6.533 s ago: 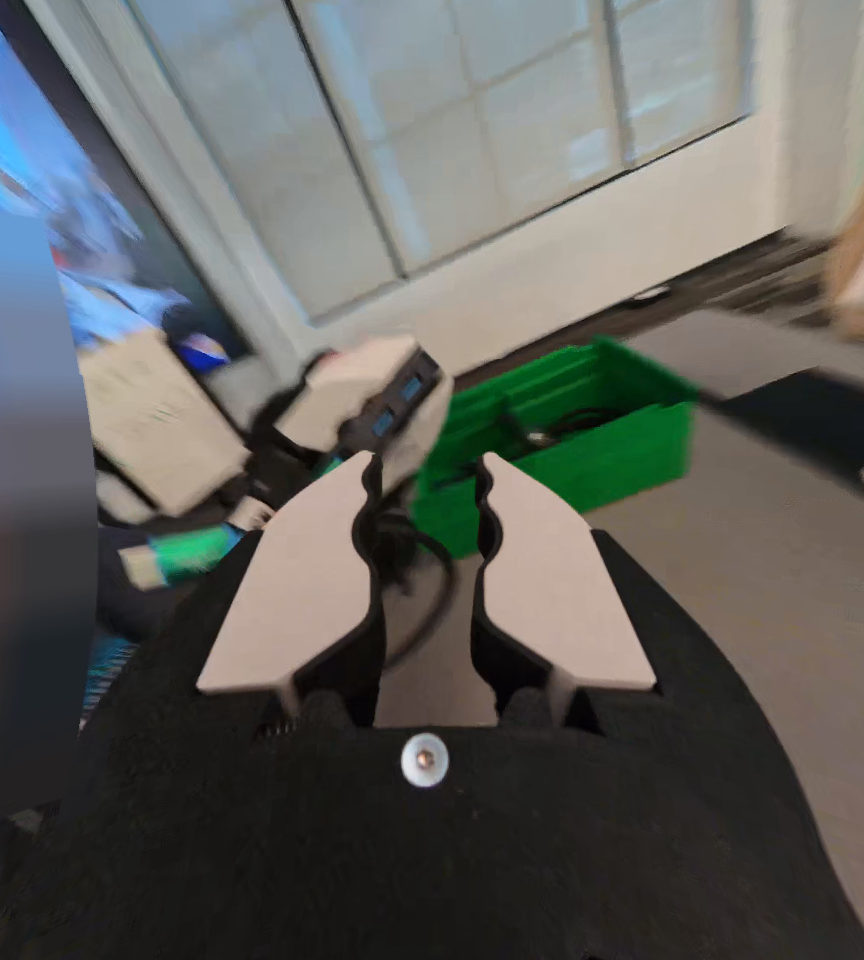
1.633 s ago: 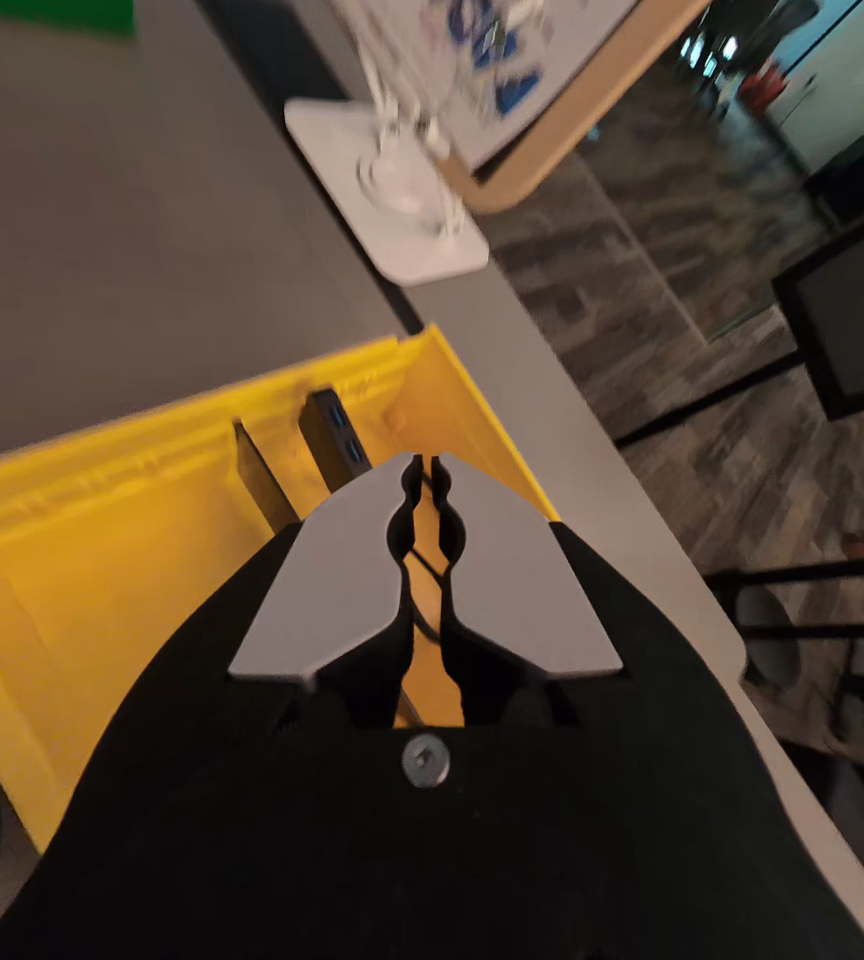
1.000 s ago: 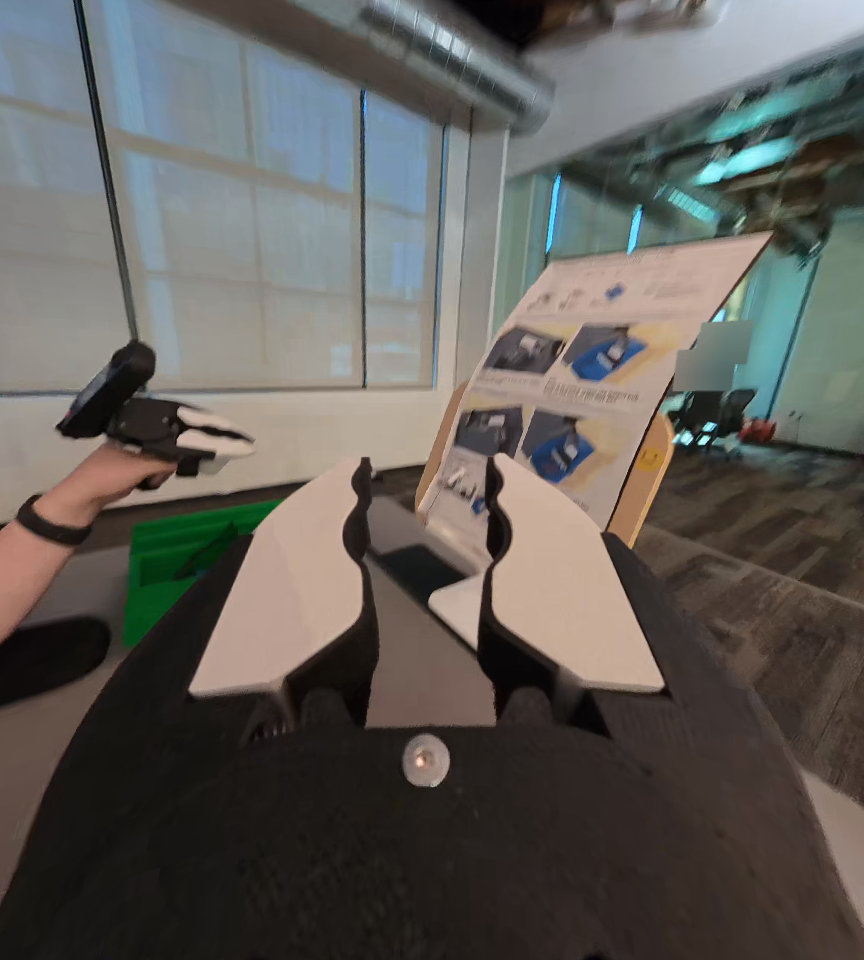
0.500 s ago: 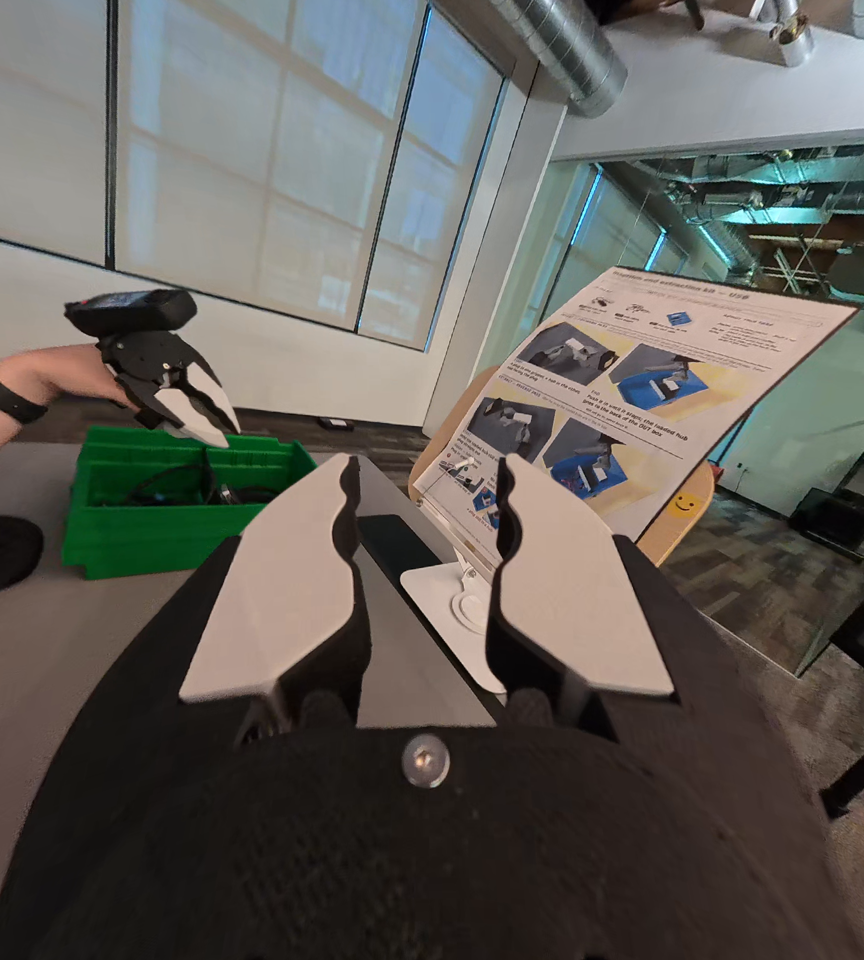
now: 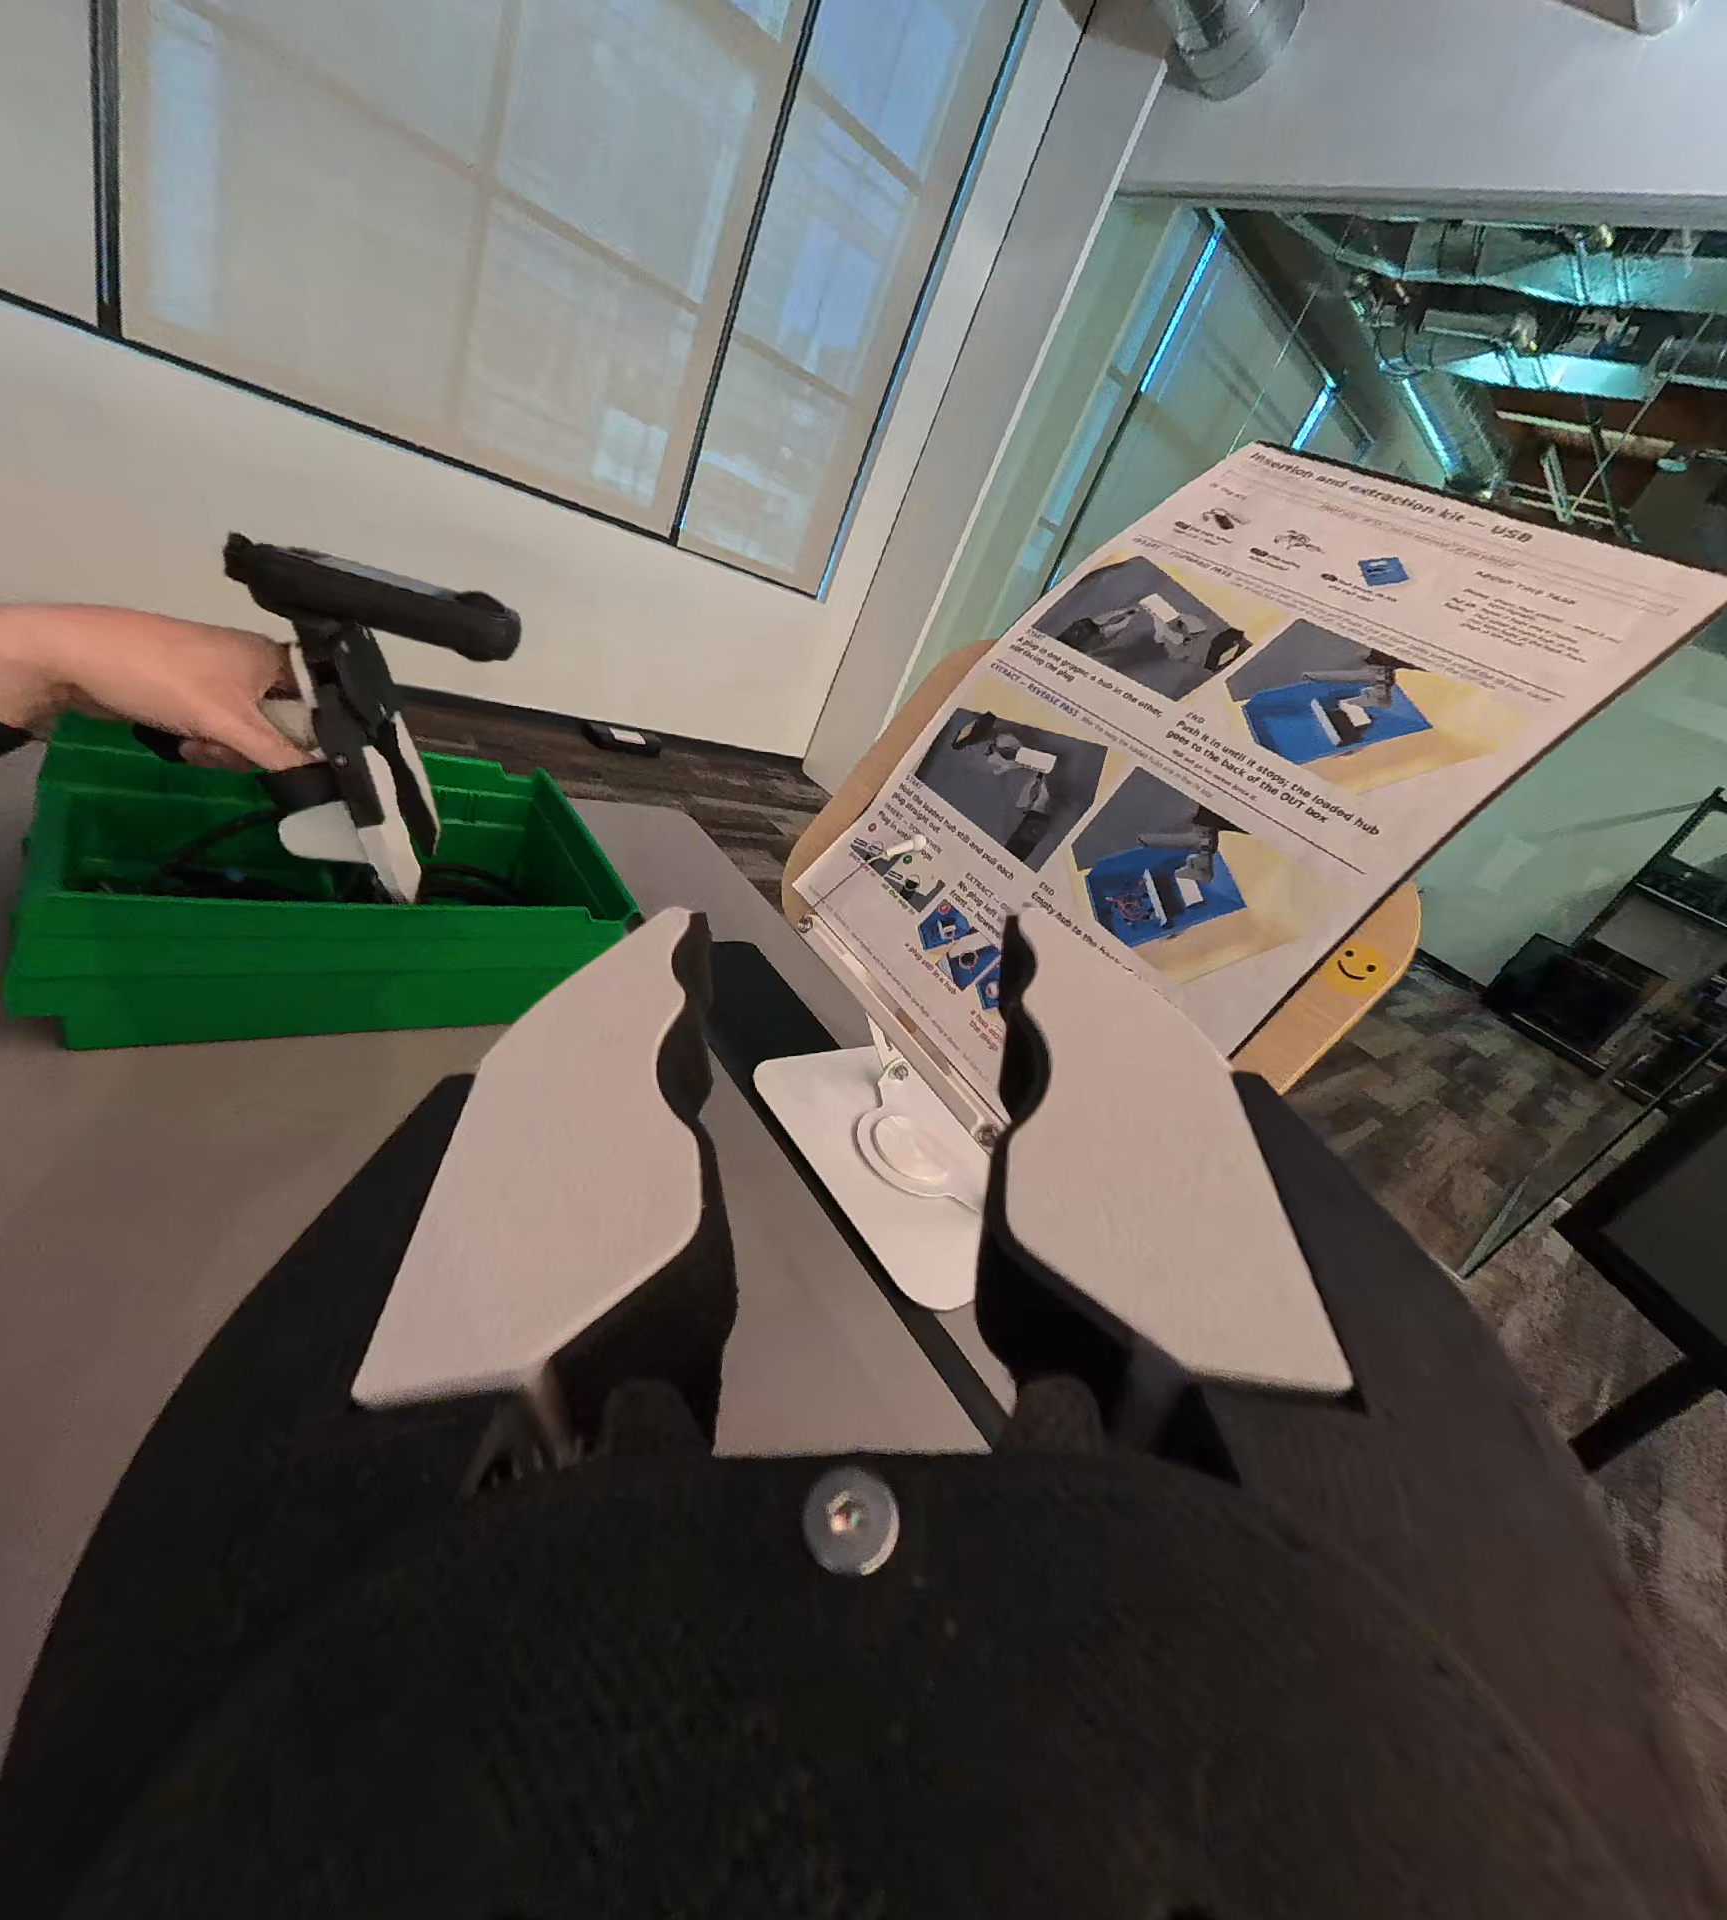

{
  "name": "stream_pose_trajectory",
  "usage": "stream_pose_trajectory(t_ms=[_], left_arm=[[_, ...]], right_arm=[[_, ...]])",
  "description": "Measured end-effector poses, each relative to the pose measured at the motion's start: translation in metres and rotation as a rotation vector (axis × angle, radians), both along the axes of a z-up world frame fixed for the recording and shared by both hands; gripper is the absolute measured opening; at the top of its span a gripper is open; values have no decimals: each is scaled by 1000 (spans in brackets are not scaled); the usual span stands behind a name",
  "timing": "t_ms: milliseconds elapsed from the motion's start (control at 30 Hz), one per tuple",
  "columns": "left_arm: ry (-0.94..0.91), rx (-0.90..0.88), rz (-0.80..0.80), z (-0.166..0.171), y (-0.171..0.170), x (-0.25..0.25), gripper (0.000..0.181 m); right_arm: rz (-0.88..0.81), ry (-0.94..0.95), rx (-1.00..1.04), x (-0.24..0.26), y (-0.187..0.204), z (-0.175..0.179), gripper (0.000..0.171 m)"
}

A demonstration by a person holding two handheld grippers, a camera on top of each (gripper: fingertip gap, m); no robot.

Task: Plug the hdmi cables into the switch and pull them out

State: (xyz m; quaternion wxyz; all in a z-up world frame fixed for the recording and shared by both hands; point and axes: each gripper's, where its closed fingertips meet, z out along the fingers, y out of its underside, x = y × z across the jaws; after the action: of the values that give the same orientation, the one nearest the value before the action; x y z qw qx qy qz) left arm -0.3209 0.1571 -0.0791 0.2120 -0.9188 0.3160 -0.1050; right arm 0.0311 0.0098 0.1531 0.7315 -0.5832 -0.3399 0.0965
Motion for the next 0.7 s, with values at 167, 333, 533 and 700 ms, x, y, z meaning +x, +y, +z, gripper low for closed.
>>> stream_pose_trajectory(t_ms=[167, 333, 533, 700], left_arm=[[86, -59, 56, -14, -3, -9, 63], [112, -63, 37, -17, -5, -5, 50], [118, -86, 13, -16, -5, -7, 49], [82, -79, -8, -5, -7, -8, 49]], right_arm=[[-18, -49, 5, -3, 3, -5, 54], [-31, -96, 8, -7, 5, -11, 54], [-45, -147, 13, -10, 7, -17, 54], [-41, -146, 4, -9, 10, -20, 54]])
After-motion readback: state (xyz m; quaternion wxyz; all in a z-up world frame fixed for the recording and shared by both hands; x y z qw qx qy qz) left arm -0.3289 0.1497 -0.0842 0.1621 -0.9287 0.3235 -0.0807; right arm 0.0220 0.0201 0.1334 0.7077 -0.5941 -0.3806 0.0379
